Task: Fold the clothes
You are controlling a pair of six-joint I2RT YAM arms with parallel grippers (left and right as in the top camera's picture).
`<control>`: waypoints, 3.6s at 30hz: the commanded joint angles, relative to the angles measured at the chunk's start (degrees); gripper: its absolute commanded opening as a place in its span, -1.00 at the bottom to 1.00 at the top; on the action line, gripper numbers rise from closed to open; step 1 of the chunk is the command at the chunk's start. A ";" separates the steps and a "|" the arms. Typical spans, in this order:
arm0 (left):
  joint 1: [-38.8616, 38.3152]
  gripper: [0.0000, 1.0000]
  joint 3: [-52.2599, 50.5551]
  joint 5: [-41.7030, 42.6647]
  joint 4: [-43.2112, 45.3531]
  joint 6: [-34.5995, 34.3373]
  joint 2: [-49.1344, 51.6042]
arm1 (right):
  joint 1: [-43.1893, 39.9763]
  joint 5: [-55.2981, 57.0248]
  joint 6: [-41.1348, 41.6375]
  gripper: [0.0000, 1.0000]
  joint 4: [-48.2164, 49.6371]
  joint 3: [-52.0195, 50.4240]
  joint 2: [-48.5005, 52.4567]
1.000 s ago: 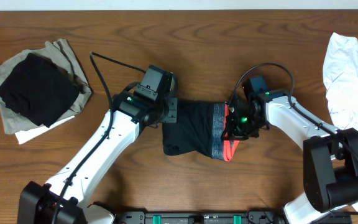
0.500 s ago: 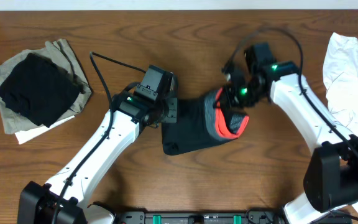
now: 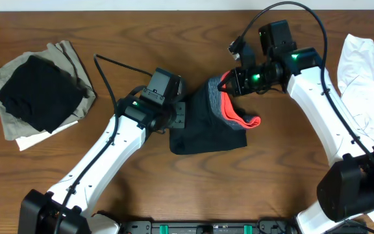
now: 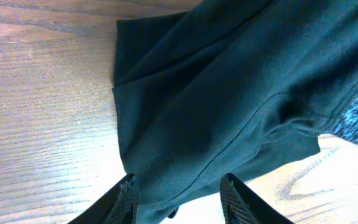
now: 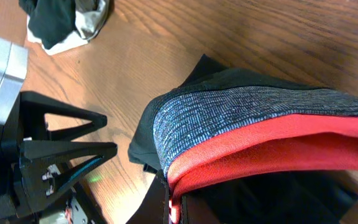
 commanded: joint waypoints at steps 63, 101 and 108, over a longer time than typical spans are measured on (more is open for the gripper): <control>0.20 0.11 -0.87 -0.48 -1.01 4.37 6.60 | -2.29 12.55 28.74 0.02 13.31 -33.94 -0.68; 0.20 0.11 -0.87 -0.48 -1.22 4.37 6.60 | -2.10 9.60 21.64 0.07 25.22 -34.49 0.81; 0.17 0.11 -0.87 -0.48 -1.77 4.35 6.60 | -1.05 7.21 21.68 -0.01 27.43 -34.49 4.59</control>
